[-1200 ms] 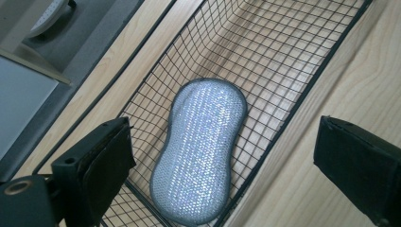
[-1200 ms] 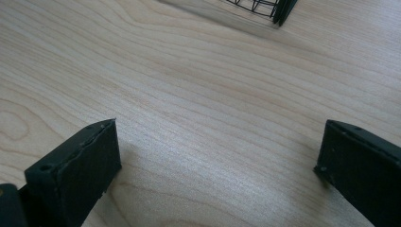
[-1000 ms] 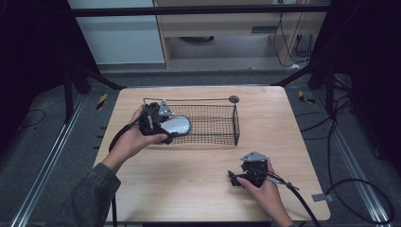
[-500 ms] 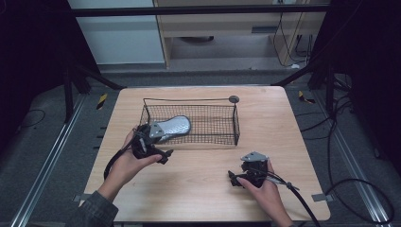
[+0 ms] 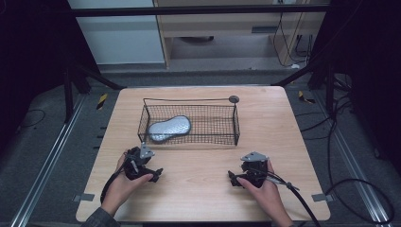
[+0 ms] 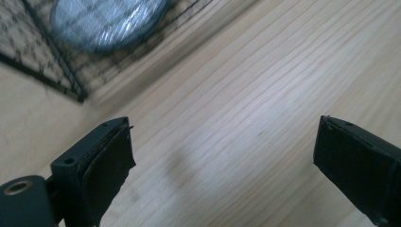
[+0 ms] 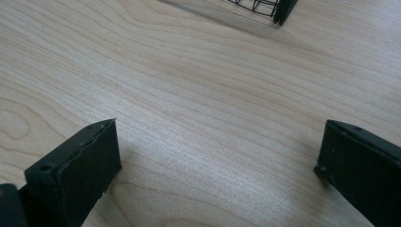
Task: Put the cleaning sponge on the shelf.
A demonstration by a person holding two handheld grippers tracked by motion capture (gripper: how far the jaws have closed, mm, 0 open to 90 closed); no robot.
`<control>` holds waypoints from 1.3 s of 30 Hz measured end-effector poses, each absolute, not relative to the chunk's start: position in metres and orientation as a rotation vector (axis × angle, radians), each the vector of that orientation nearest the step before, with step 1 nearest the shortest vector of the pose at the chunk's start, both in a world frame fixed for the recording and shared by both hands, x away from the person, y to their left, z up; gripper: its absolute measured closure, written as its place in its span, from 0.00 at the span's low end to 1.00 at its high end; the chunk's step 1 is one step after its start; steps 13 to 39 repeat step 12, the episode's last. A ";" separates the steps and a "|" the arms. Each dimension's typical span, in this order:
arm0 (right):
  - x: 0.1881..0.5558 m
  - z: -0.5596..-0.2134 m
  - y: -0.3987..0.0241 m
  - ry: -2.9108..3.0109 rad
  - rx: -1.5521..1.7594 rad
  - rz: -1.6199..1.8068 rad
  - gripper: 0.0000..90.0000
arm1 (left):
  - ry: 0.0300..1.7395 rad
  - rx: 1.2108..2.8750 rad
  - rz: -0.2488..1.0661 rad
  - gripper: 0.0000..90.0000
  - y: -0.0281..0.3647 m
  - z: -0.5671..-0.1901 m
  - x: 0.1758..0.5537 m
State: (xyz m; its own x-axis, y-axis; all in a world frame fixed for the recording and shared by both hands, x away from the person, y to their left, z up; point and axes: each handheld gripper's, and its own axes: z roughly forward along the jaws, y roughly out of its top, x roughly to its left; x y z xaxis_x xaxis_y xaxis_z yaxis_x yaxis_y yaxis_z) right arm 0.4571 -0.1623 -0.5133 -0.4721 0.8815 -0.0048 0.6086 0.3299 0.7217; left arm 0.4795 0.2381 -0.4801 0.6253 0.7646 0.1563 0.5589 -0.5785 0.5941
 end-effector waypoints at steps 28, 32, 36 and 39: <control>0.457 -0.513 -0.162 2.203 1.317 0.935 0.00 | 1.108 2.159 0.474 0.00 0.266 -0.507 0.493; 0.457 -0.513 -0.162 2.203 1.317 0.935 0.00 | 1.108 2.159 0.474 0.00 0.266 -0.507 0.493; 0.457 -0.513 -0.162 2.203 1.317 0.935 0.00 | 1.108 2.159 0.474 0.00 0.266 -0.507 0.493; 0.457 -0.513 -0.162 2.203 1.317 0.935 0.00 | 1.108 2.159 0.474 0.00 0.266 -0.507 0.493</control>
